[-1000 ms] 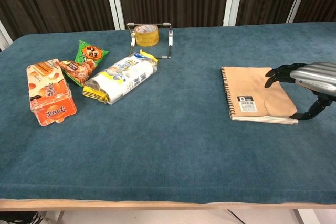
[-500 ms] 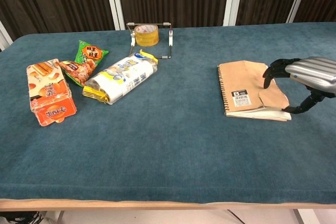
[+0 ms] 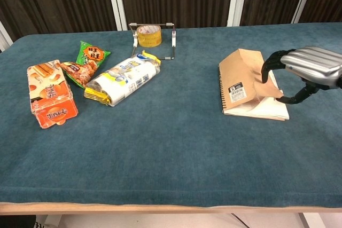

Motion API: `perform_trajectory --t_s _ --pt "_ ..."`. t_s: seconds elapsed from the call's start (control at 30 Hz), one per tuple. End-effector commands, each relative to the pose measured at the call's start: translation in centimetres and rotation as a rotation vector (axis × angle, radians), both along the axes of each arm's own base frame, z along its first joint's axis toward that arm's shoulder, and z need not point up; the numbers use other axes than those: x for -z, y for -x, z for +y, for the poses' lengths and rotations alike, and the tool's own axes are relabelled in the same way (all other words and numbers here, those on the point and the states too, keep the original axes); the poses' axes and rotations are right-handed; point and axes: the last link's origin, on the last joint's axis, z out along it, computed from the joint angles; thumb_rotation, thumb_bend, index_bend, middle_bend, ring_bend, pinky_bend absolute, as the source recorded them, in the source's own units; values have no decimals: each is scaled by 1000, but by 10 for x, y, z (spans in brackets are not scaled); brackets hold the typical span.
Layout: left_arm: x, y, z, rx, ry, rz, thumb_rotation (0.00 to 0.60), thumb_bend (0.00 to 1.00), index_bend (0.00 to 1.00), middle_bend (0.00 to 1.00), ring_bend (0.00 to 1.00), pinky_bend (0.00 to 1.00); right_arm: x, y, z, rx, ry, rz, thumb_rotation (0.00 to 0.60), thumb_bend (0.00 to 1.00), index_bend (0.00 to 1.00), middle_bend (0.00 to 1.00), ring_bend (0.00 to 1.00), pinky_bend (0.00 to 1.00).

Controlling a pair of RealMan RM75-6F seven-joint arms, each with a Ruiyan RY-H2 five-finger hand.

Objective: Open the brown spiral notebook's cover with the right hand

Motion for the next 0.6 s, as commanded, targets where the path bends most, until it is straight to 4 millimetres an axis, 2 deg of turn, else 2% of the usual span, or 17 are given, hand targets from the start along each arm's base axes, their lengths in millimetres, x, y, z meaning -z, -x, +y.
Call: perform_trajectory --t_s 0.03,0.33,0.6 --pt "0 0 0 0 2 0 600 369 130 130 117 327 1 -7 -3 -16 8 -1 600 235 407 256 126 227" --pt "-1 0 0 2 3 -6 600 369 130 131 119 327 6 -28 -13 -57 21 4 600 236 400 261 133 245" --pt "-1 1 0 0 7 -8 600 370 130 133 120 328 12 -55 -23 -90 16 -16 600 235 387 261 133 245"
